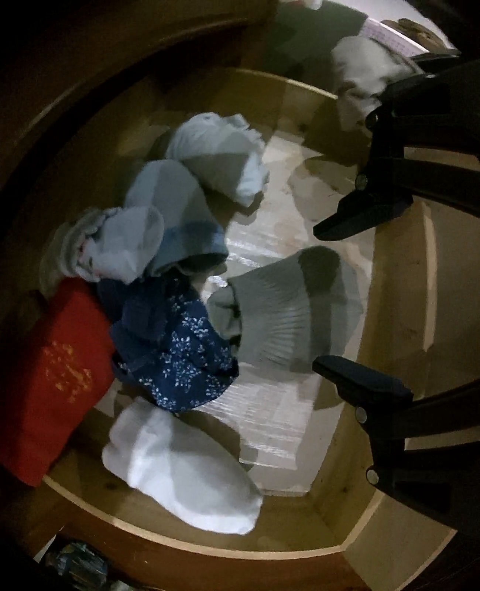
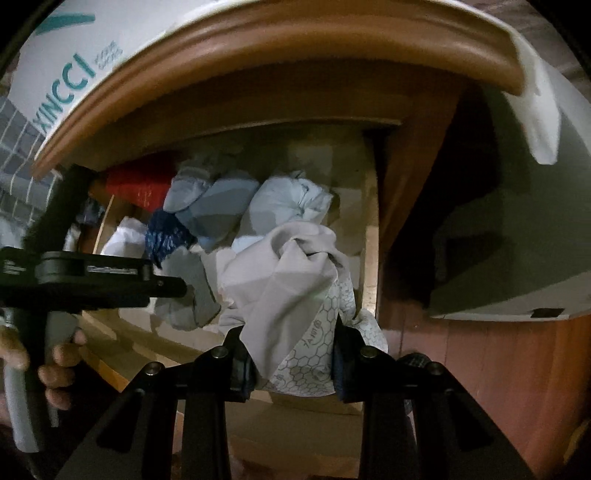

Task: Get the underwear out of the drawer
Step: 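Grasp the grey ribbed underwear with the left gripper and lift it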

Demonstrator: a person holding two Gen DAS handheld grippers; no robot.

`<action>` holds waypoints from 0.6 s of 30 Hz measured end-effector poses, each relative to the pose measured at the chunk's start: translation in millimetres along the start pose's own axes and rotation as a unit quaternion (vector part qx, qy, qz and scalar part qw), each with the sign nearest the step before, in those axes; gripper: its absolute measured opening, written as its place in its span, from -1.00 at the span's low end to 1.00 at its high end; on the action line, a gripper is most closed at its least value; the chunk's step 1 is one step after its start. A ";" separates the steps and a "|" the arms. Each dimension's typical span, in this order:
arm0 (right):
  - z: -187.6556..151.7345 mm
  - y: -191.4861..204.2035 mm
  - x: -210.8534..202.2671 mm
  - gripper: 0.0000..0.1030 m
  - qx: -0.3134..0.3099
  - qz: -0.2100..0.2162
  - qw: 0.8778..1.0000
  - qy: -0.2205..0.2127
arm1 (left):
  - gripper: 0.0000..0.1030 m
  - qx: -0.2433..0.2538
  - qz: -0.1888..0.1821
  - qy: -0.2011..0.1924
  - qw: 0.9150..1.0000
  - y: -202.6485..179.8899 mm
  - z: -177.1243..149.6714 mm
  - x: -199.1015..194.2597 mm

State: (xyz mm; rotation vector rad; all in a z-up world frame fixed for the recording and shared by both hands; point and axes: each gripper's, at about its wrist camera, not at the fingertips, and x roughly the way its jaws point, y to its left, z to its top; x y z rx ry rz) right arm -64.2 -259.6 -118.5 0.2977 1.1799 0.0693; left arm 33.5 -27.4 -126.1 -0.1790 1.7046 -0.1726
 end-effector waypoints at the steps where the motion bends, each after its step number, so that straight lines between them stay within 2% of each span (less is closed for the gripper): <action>1: -0.5 -0.4 0.3 -0.45 0.005 0.000 1.000 -0.002 | 0.29 0.000 0.006 0.002 1.000 -1.1 2.0 3.0; 9: 4.3 -2.4 -0.7 -0.45 0.013 0.000 1.000 -0.010 | 0.29 0.014 0.049 0.016 0.999 -11.6 8.5 19.2; 18: 5.2 -4.7 -2.0 -0.45 0.018 0.008 1.000 -0.012 | 0.33 0.011 0.063 0.029 0.998 -16.6 17.7 31.3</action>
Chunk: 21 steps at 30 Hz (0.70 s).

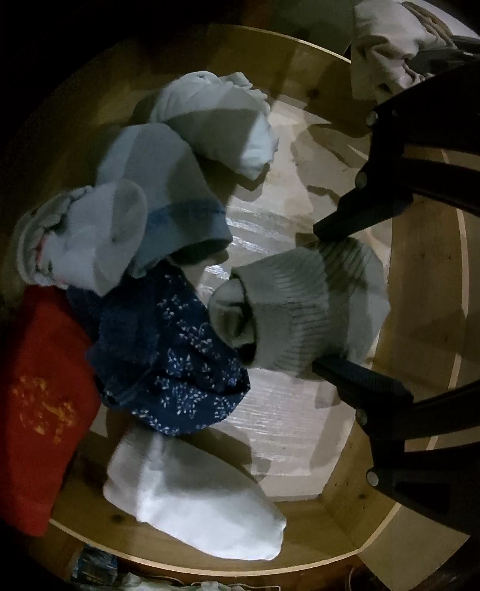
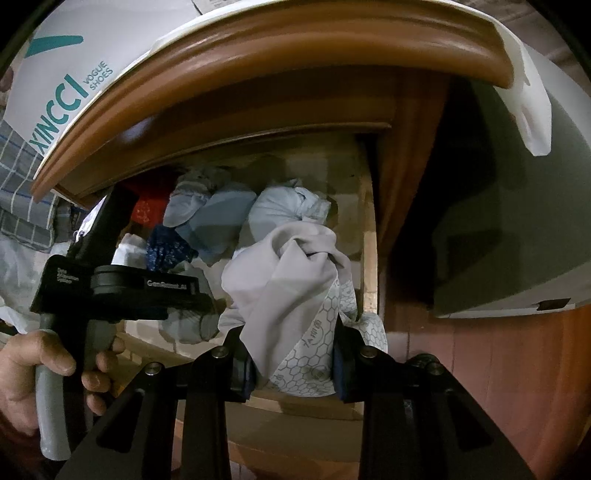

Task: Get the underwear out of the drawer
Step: 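Grasp the grey ribbed underwear with the left gripper and lift it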

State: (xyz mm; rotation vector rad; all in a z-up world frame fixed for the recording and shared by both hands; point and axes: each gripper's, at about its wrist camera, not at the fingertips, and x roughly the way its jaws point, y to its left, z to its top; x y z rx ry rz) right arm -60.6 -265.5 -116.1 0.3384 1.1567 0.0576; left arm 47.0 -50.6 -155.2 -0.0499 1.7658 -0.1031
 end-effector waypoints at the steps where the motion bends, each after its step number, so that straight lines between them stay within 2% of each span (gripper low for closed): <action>1: 0.2 0.1 0.0 -0.45 0.001 0.001 1.000 0.000 | 0.33 0.002 0.003 0.002 1.000 -1.3 1.2 1.4; 5: 0.4 0.1 0.5 -0.45 0.002 0.005 1.000 0.000 | 0.32 0.012 0.006 0.003 1.000 -4.9 4.3 2.4; 8: 0.5 0.3 0.9 -0.45 0.001 0.006 1.000 0.002 | 0.07 0.020 0.004 -0.006 1.000 -5.1 3.1 -0.8; 10: 0.7 1.1 1.5 -0.45 -0.001 0.005 1.000 0.003 | -0.21 0.031 0.001 -0.017 0.999 -6.6 0.8 -3.9; 13: 1.5 2.2 2.4 -0.45 -0.002 0.005 1.000 0.004 | -0.44 0.048 0.002 -0.028 0.998 -10.2 -2.9 -10.1; 21: 1.2 4.8 4.0 -0.45 -0.008 0.000 1.000 0.004 | -0.51 0.077 0.007 -0.070 0.995 -8.0 -23.0 -35.1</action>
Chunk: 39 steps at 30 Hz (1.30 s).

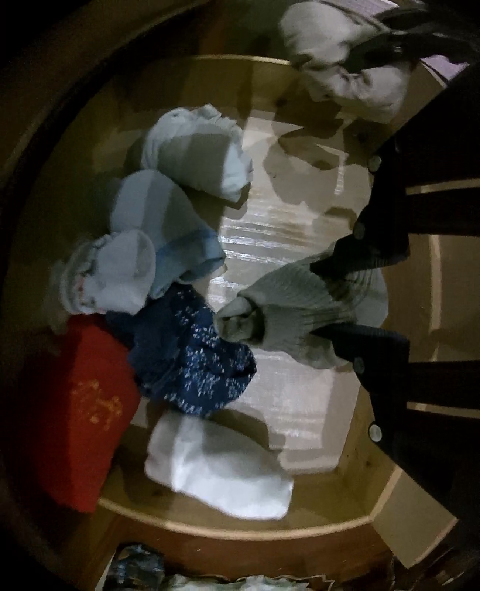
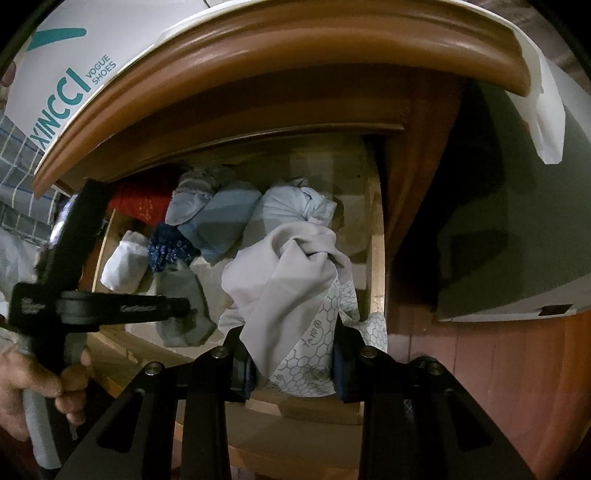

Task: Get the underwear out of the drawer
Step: 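Grasp the grey ribbed underwear with the left gripper and lift it, then carry the grey ribbed underwear over the white box with the left gripper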

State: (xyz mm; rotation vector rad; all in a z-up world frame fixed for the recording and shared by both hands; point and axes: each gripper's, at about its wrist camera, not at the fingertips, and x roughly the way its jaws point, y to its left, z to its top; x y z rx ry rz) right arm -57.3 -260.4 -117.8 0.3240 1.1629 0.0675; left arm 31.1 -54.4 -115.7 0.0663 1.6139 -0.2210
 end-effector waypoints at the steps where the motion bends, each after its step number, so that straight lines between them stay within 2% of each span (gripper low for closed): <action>1: -0.1 0.0 0.2 -0.45 0.000 0.000 1.000 0.000 | -0.51 0.003 0.002 -0.005 1.000 -4.4 -0.9 -3.7; 8: -0.4 -0.1 1.4 -0.45 0.001 -0.004 1.000 0.000 | -0.51 0.045 0.006 -0.066 0.997 2.6 -16.6 -51.7; 11: -0.5 0.6 2.9 -0.45 0.000 -0.005 1.000 0.002 | -0.51 0.066 0.011 -0.087 0.994 1.7 -34.2 -64.5; 17: -0.1 1.6 5.4 -0.45 -0.002 -0.008 1.000 0.004 | -0.51 0.124 0.024 -0.133 0.983 1.4 -62.4 -100.7; 20: -0.2 2.1 6.1 -0.45 -0.003 -0.009 1.000 0.005 | -0.51 0.155 0.029 -0.164 0.974 -3.7 -74.9 -130.0; 25: -0.5 1.9 7.5 -0.45 -0.003 -0.010 1.000 0.008 | -0.51 0.191 0.011 -0.218 0.957 0.4 -90.9 -199.3; 30: -0.8 2.3 8.3 -0.45 -0.004 -0.011 1.000 0.010 | -0.51 0.195 -0.005 -0.289 0.937 10.1 -95.8 -282.1; 36: -1.7 2.9 10.2 -0.44 -0.005 -0.013 1.000 0.012 | -0.51 0.168 0.004 -0.376 0.911 22.8 -64.6 -377.6; 39: -1.9 2.5 10.0 -0.45 -0.002 -0.013 1.000 0.012 | -0.51 0.157 0.030 -0.404 0.901 28.8 -37.6 -399.8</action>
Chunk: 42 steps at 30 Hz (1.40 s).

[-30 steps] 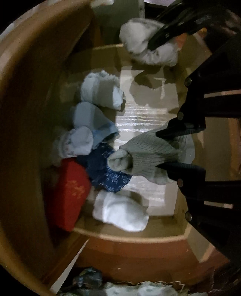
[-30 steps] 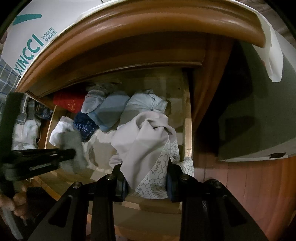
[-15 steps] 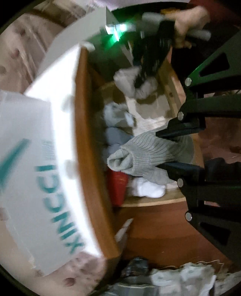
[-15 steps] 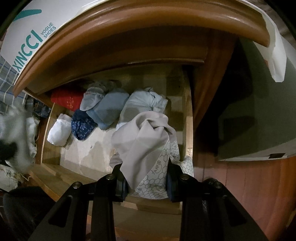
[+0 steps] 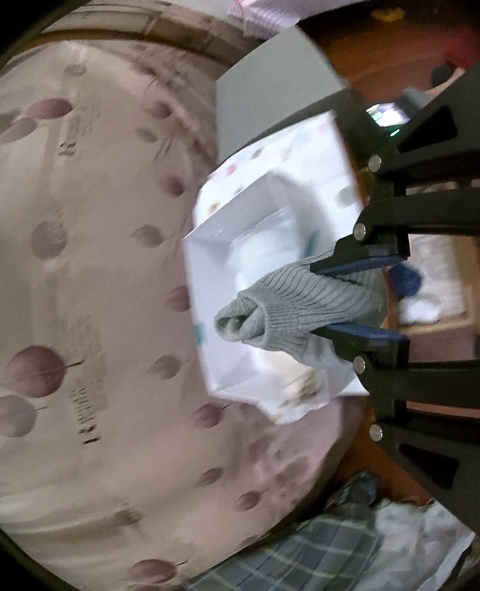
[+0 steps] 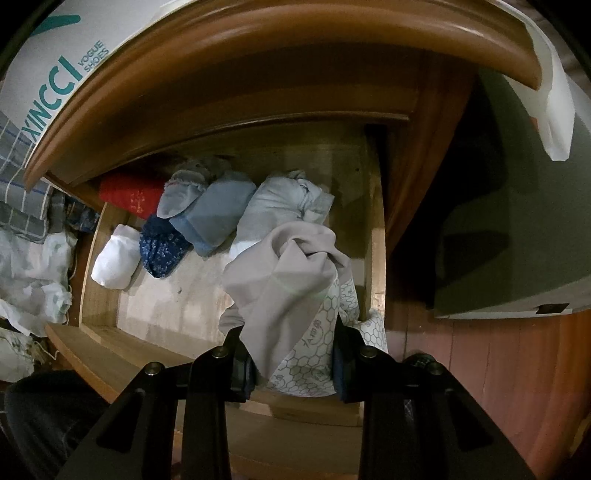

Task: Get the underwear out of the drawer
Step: 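Carry the grey ribbed underwear over the white box with the left gripper, then open the left gripper to drop the grey ribbed underwear, then withdraw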

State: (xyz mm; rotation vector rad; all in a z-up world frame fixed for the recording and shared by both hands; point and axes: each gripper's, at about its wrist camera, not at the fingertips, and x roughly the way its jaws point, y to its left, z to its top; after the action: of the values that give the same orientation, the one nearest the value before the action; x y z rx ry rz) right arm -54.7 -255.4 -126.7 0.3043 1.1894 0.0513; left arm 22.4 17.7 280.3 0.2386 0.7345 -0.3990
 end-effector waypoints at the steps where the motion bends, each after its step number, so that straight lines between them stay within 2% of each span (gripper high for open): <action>1: -0.2 -0.2 0.1 -0.45 0.001 0.000 1.000 -0.001 | -0.51 0.001 0.011 0.001 1.000 4.6 5.9 5.0; 4: -0.3 -2.1 -0.7 -0.45 0.011 -0.001 1.000 -0.006 | -0.51 -0.007 0.033 0.017 0.999 15.7 19.5 33.3; 7: 1.5 -3.3 -0.6 -0.45 0.023 -0.003 1.000 -0.009 | -0.51 -0.019 0.040 0.037 0.998 24.9 24.5 60.2; 11: 4.6 -5.8 -1.4 -0.45 0.055 -0.013 0.998 -0.018 | -0.51 -0.039 0.042 0.053 0.997 31.2 20.5 94.4; 16: 7.7 -7.4 -0.3 -0.45 0.090 -0.026 0.995 -0.025 | -0.51 -0.040 0.046 0.074 0.995 34.7 21.5 127.2; 21: 8.8 -5.2 2.4 -0.45 0.092 -0.043 0.995 -0.023 | -0.51 -0.040 0.047 0.088 0.994 38.4 24.7 151.6; 30: 9.9 -2.1 6.0 -0.45 0.087 -0.055 0.994 -0.020 | -0.48 -0.028 0.050 0.099 0.993 39.0 26.8 171.1; 36: 9.9 -1.3 6.8 -0.45 0.084 -0.055 0.995 -0.018 | -0.32 -0.038 0.039 0.099 0.994 46.4 30.8 173.9; 42: 9.6 -1.1 8.3 -0.45 0.078 -0.057 0.995 -0.015 | -0.07 -0.039 0.048 0.089 0.994 45.6 36.0 167.7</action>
State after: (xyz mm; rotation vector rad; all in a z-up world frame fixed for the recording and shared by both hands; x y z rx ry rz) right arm -42.9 -256.8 -131.2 0.3734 1.1806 -0.1456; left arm 176.5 1.2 193.7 0.2375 0.9090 -0.2584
